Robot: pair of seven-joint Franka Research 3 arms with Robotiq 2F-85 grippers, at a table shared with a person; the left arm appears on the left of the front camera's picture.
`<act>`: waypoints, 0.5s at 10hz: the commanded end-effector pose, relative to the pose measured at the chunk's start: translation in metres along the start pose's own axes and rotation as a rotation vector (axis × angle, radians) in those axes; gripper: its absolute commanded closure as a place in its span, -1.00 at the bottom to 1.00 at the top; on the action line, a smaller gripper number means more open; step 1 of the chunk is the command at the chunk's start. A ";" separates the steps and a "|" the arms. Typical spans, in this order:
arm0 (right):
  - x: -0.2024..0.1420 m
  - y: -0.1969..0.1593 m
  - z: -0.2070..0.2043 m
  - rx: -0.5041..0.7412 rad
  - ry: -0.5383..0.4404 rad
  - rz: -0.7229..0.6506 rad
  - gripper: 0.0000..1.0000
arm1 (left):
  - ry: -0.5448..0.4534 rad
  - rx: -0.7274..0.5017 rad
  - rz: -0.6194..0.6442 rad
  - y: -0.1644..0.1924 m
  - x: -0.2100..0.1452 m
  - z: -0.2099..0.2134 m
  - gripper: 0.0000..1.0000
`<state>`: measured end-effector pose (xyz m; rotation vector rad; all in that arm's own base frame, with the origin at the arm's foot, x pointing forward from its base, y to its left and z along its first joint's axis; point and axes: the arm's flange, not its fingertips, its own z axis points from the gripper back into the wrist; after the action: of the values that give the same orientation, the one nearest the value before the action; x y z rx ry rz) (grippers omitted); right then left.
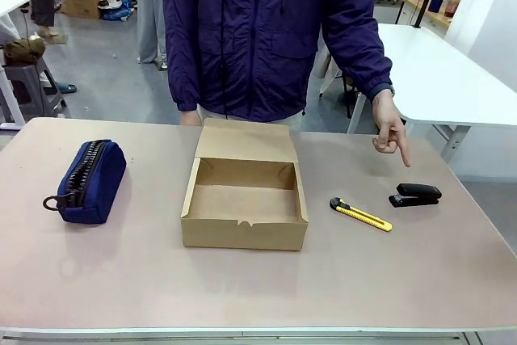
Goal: Pack the item into the box.
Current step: Pick up the item indicated by the person and place it inside the Mailer Box.
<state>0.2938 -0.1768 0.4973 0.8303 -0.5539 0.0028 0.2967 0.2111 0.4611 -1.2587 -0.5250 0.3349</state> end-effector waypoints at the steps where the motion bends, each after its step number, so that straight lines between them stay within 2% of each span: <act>1: 0.039 0.000 -0.040 -0.075 0.144 0.260 -1.00 | -0.005 -0.021 -0.024 -0.002 0.001 0.001 -1.00; 4: 0.065 0.007 -0.110 -0.158 0.434 0.623 -1.00 | -0.005 -0.021 -0.024 -0.002 0.001 0.001 -1.00; 5: 0.067 0.002 -0.126 -0.193 0.491 0.714 -1.00 | -0.005 -0.021 -0.024 -0.002 0.001 0.001 -1.00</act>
<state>0.4014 -0.0886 0.4675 0.4729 -0.3100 0.6798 0.2972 0.2116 0.4617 -1.2580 -0.5254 0.3341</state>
